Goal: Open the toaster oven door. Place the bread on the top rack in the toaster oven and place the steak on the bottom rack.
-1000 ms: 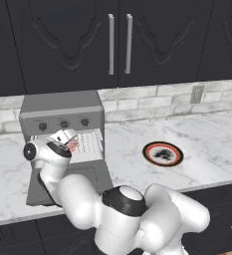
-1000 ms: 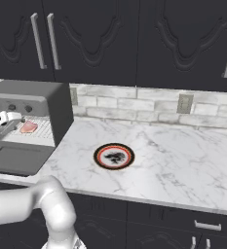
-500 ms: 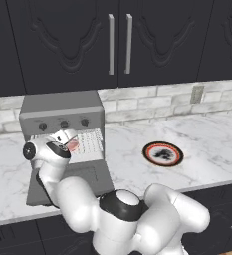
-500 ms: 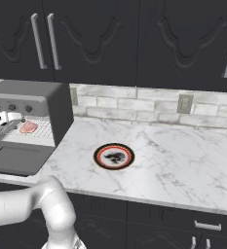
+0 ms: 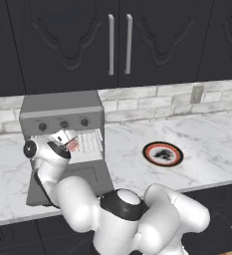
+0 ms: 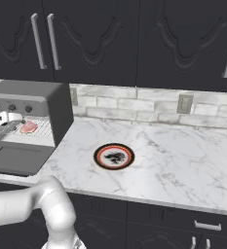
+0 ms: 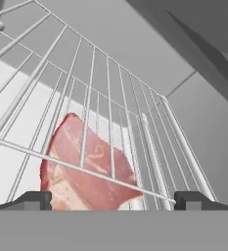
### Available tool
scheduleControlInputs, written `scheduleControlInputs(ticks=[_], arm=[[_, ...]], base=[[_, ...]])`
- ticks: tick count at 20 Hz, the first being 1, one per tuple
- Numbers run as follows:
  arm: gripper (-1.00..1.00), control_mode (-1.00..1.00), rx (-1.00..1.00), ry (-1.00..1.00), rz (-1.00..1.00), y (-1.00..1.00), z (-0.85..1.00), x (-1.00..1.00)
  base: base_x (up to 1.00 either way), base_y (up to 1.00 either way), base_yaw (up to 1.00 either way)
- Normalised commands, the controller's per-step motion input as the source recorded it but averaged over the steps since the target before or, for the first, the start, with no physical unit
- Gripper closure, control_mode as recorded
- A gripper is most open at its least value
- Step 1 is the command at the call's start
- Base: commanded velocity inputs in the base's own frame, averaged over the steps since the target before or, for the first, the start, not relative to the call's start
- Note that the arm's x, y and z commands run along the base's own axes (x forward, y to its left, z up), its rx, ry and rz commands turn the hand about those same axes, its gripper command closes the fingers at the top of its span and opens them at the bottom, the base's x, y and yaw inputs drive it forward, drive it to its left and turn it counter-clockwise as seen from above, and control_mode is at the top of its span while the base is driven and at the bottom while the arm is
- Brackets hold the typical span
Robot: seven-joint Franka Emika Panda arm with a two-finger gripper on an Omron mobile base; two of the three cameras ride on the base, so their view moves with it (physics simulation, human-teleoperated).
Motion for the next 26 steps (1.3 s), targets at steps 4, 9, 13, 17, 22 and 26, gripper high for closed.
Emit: scheduleControlInputs(ticks=[4, 9, 13, 17, 22, 26], arm=[[-1.00, -1.00, 0.00, 0.00, 0.08, -0.12, -0.52, -0.02], [-1.00, -1.00, 0.01, -0.02, 0.08, -0.11, -0.31, 0.00], [-1.00, -1.00, 0.00, -0.04, 0.03, -0.02, 0.14, 0.01], [-1.00, -1.00, 0.00, -0.07, 0.00, 0.00, 0.19, -0.02], [-1.00, -1.00, 0.00, -0.02, 0.00, 0.09, 0.13, 0.01], [-1.00, -1.00, 0.00, -0.01, 0.00, 0.06, 0.00, 0.22]], base=[[0.00, 0.00, 0.00], [0.00, 0.00, 0.00], [0.00, 0.00, 0.00], [0.00, 0.00, 0.00], [0.00, 0.00, 0.00], [0.00, 0.00, 0.00]])
